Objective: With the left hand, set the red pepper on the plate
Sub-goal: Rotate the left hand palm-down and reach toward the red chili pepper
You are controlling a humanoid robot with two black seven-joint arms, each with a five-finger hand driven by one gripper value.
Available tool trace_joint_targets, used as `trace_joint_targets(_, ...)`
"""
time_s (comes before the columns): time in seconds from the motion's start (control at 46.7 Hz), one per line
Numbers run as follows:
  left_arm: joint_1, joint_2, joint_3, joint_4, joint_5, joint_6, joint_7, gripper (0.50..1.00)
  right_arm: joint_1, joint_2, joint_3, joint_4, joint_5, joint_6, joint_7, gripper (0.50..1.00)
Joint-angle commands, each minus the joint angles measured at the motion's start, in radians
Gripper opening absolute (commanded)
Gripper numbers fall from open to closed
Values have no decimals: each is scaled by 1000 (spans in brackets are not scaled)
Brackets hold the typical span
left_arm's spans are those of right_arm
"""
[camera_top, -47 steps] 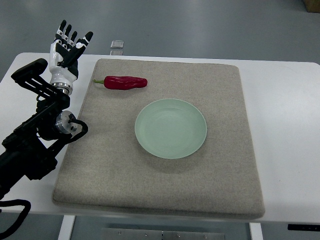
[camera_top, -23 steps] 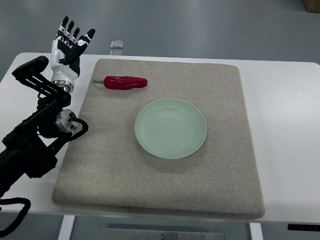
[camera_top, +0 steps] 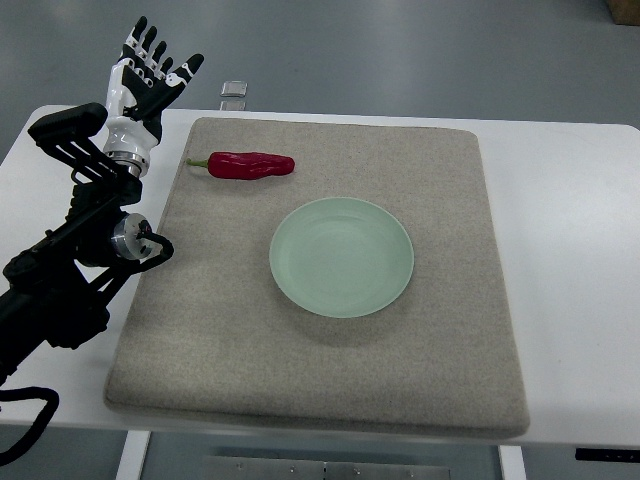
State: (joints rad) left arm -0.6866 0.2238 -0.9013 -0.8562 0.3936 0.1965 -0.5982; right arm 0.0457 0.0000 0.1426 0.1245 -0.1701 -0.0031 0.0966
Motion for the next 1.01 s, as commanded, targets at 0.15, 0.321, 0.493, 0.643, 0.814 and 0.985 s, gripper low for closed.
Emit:
trace_joint_targets(0.15, -13, 5, 9, 3, 7, 0, 6, 999, -1, 0, 0, 0, 0, 0, 0, 932)
trace_joint_targets(0.321, -40, 20, 73, 22, 8, 0, 6, 990, 0, 0, 0, 0, 0, 0, 0, 932)
trace_joint_targets(0.493, -50, 29, 82, 29, 24, 0, 6, 984, 0, 0, 0, 0, 0, 0, 0, 932)
trace_joint_targets(0.643, -51, 29, 82, 31, 155, 8, 6, 979, 0, 0, 0, 0, 0, 0, 0, 932)
trace_joint_targets(0.814, -53, 29, 82, 31, 300, 11, 11, 979, 0, 0, 0, 0, 0, 0, 0, 932)
trace_joint_targets(0.985, -70, 29, 125, 51, 441, 8, 14, 979, 0, 0, 0, 0, 0, 0, 0, 932)
